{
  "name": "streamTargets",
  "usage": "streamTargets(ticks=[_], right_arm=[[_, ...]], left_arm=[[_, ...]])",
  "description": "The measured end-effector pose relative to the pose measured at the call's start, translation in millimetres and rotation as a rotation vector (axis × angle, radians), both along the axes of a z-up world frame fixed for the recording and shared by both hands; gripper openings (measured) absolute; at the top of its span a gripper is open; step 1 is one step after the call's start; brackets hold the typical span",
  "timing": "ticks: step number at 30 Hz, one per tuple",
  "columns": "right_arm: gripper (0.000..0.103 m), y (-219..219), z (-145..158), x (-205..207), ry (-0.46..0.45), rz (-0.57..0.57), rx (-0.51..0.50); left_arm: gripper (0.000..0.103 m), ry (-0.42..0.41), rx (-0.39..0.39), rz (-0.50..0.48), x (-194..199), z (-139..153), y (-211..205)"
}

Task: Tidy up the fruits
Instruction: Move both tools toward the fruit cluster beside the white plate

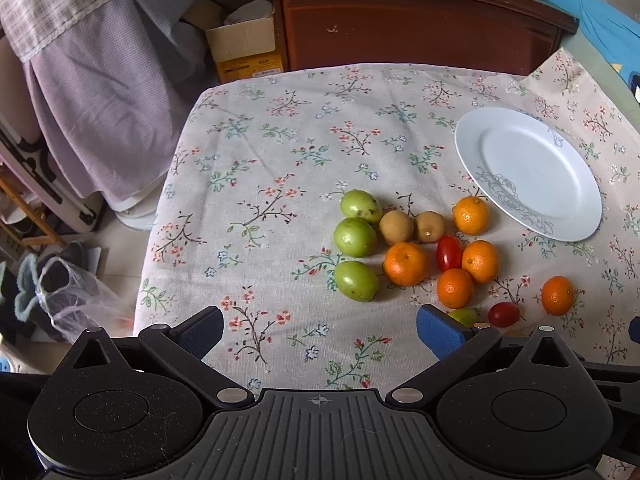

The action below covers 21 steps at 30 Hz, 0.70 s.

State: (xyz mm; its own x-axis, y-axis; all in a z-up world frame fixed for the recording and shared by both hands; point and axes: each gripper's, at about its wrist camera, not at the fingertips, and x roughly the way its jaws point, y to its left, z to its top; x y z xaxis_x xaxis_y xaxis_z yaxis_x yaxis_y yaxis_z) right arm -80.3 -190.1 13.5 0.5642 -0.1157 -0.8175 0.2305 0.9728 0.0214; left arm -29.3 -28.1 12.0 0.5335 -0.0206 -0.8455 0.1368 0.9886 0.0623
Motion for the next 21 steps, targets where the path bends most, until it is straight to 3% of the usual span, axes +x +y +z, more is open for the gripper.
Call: streamTargets(ticks=[6,10,21], right_arm=[[0.102,9,-5,1,-0.007,0.032,-0.047],[0.102,5,-9,2,-0.004,0.018,-0.025],[0.102,1,-10,0,-0.011,-0.001,0.001]], left_arm=[[0.103,-0.001,0.039,0.003,2,-9,1],[0.103,-0.031,0.084,0.009,0,-10,5],[0.103,-0.025,0.093,-0.017,-4,-13,1]])
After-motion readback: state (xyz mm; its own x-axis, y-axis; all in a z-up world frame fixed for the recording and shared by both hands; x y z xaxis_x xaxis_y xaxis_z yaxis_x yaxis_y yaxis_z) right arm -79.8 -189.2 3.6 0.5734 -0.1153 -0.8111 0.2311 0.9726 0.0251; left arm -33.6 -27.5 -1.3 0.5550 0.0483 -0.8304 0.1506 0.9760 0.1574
